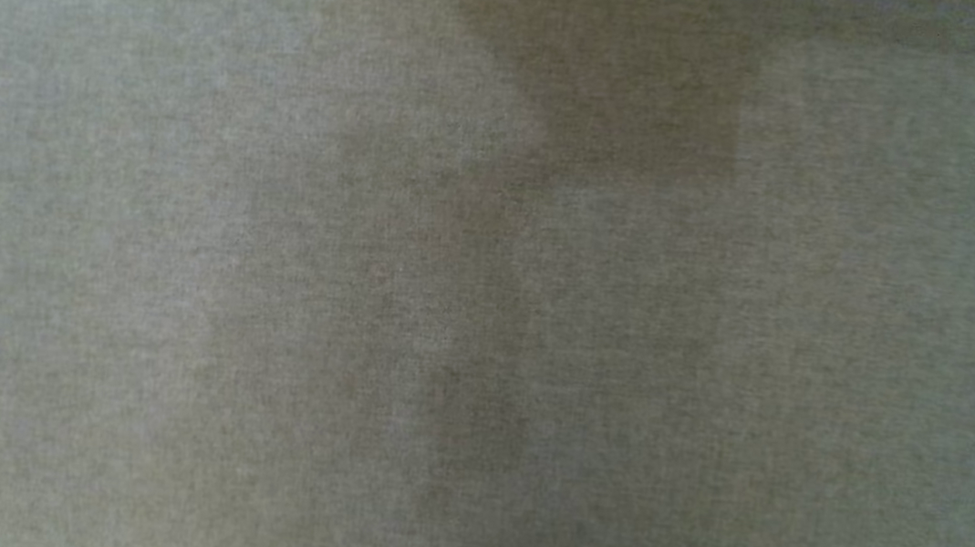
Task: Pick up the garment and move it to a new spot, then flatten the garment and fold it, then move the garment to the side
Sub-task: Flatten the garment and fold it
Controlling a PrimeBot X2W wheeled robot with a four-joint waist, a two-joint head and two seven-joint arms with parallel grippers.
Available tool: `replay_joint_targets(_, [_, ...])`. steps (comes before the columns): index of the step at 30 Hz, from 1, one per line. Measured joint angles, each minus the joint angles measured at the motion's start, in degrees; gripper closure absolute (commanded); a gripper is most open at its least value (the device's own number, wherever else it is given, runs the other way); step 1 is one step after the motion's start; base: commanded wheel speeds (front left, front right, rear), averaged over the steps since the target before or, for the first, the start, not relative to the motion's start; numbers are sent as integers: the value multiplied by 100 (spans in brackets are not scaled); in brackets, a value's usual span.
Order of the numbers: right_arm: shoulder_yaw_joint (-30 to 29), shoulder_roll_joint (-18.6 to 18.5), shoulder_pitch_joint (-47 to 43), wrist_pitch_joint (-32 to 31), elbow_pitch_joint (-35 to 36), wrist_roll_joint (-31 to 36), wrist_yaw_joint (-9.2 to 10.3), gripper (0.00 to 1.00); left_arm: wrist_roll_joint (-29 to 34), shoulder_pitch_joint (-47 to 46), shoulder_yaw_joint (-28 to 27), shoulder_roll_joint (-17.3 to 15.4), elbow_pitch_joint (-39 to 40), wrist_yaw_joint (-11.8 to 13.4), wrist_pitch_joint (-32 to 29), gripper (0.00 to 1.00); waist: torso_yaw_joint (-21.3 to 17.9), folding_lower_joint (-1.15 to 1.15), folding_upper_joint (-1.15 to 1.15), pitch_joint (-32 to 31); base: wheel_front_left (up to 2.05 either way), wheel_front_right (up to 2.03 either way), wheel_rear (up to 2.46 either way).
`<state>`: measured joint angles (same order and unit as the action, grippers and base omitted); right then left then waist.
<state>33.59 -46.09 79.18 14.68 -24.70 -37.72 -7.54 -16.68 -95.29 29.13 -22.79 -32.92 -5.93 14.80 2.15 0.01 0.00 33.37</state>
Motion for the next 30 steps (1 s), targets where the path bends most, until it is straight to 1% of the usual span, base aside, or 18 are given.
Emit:
replay_joint_targets(3, [-14,-24,-129,1,5,-9,0,100,-119,572,9,-10,336,-67,14,100,68,1,0,179,0,0,0])
replay_joint_targets(6, [19,-30,-627,1,26,-79,0,100,-308,1421,14,-80,725,-105,13,100,149,1,0,247,0,0,0])
replay_joint_targets(10, [46,-53,-1454,0,85,-372,0,100,-524,2639,-18,-307,1338,-115,13,100,177,-1,0,99,0,0,0])
replay_joint_targets(14, [-62,-182,-2267,0,255,-754,0,100,-757,3781,-141,-565,1906,-85,13,100,177,-2,0,-180,0,0,0])
replay_joint_targets(16, [-82,-212,-2703,0,352,-939,0,100,-889,4381,-146,-724,2184,1,7,100,162,-2,1,-344,0,0,0])
replay_joint_targets(20, [-93,-279,-3534,-1,550,-1244,0,100,-1116,5614,-175,-1016,2821,279,-110,100,106,-3,1,-683,0,0,0])
replay_joint_targets(21, [-93,-279,-3534,-1,550,-1244,0,100,-1116,5614,-175,-1016,2821,279,-110,100,106,-3,1,-683,0,0,0])
replay_joint_targets(25, [-155,-336,-4209,-4,681,-1376,0,100,-1225,6647,-169,-1207,3424,569,-208,100,61,-3,1,-995,0,0,0])
replay_joint_targets(30, [-249,-336,-4957,-4,895,-1423,0,100,-1293,7643,-108,-1372,3985,872,-320,100,26,-2,1,-1331,0,0,0])
